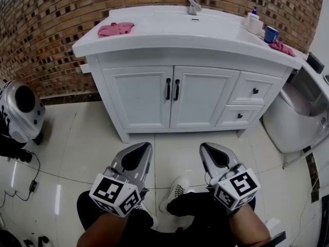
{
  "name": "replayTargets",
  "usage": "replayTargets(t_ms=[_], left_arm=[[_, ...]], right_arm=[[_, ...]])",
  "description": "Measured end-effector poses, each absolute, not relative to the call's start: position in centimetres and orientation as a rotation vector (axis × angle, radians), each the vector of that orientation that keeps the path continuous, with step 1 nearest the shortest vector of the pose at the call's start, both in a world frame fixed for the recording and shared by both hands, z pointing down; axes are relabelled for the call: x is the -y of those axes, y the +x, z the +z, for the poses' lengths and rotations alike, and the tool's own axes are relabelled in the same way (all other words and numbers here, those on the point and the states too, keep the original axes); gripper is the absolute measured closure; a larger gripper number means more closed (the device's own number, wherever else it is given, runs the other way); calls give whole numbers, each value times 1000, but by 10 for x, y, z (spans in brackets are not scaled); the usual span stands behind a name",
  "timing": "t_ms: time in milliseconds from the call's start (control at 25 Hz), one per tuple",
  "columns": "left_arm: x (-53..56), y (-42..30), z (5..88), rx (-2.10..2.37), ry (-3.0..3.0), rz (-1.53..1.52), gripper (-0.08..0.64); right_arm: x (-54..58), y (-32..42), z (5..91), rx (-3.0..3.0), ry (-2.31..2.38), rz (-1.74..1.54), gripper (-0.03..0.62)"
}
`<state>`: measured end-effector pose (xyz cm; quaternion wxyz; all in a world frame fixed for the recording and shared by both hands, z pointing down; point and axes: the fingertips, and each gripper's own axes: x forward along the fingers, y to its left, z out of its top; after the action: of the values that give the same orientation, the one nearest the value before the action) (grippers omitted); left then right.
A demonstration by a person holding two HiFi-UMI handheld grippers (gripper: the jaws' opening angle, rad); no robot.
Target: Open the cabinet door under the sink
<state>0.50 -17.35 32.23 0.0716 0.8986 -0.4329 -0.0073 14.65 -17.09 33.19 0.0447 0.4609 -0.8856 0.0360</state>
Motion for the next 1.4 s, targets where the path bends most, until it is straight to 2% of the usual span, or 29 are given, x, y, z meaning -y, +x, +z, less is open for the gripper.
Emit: replayTargets(t_ms=[1160,1240,1400], left_arm=[[344,36,345,1295,2765,86,552],[363,42,350,1275,2778,109,495],[398,52,362,1236,2793,148,470]], right_arm=[[285,150,354,2665,1414,170,584],[292,149,354,2663,1409,172,584],[302,153,356,2651,1428,187,584]])
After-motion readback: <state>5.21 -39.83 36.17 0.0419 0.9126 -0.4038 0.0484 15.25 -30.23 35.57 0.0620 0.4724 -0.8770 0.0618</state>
